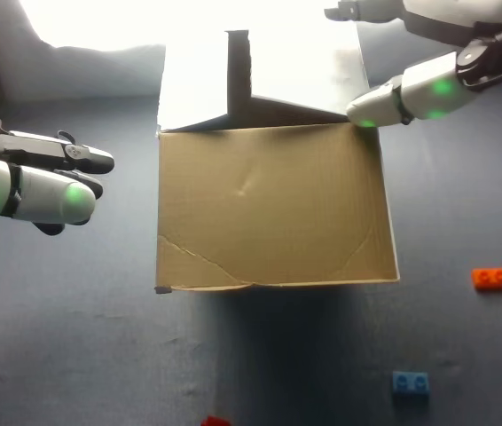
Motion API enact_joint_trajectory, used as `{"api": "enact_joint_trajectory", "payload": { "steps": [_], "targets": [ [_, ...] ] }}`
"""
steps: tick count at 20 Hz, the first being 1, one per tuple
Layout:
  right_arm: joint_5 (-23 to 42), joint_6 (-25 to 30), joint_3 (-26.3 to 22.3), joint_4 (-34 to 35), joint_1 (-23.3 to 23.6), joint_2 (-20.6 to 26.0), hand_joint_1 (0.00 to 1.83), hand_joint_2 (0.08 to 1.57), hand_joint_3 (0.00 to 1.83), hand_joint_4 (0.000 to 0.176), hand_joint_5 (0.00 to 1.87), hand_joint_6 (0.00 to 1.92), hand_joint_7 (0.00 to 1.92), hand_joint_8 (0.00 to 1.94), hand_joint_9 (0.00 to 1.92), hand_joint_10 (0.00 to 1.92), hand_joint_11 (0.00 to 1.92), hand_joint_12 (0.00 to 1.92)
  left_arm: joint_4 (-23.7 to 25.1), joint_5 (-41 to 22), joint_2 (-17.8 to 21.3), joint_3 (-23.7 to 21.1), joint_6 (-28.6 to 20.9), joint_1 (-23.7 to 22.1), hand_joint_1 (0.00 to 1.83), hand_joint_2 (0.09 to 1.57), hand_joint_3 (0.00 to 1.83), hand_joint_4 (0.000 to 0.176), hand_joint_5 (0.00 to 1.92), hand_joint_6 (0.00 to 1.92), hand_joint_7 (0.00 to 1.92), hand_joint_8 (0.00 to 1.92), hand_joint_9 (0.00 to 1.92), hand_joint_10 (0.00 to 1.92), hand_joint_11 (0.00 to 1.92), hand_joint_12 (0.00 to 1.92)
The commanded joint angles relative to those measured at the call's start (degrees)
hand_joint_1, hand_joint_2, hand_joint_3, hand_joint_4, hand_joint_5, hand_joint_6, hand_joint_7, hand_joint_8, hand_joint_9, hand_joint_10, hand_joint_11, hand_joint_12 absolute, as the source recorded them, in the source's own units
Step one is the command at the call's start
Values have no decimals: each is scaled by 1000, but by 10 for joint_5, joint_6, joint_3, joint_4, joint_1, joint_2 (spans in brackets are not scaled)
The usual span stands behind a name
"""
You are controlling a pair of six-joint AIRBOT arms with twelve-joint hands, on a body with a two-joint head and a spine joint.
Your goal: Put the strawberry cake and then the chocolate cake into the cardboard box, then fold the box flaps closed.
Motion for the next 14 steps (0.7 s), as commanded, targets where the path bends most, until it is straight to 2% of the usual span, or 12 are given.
{"api": "enact_joint_trajectory", "payload": {
  "steps": [1, 5, 9, 14],
  "targets": [
    [59, -3, 4, -5, 0, 3, 611, 991, 0, 0, 190, 0, 263, 0, 359, 7, 0, 1110, -20, -7, 2, -1, -2, -4, 631, 1079, 0, 47, 227, 0, 357, 2, 508, 0, 141, 1157],
    [66, -4, 19, -21, -2, -12, 549, 1005, 3, 0, 167, 1, 244, 5, 337, 0, 0, 1108, -20, -4, -1, 0, 0, -4, 647, 1073, 0, 45, 236, 3, 358, 3, 500, 0, 133, 1159],
    [66, -4, 22, -22, 0, -13, 612, 996, 0, 0, 181, 4, 243, 1, 348, 5, 0, 1101, -20, -3, -2, 1, 2, -5, 659, 1078, 1, 41, 247, 5, 363, 1, 514, 2, 138, 1161],
    [75, -4, 29, -40, -6, -19, 573, 1009, 4, 0, 206, 13, 261, 7, 352, 6, 0, 1099, -20, -2, -2, 2, 2, -7, 607, 1086, 4, 44, 229, 1, 366, 3, 513, 2, 147, 1153]
  ]
}}
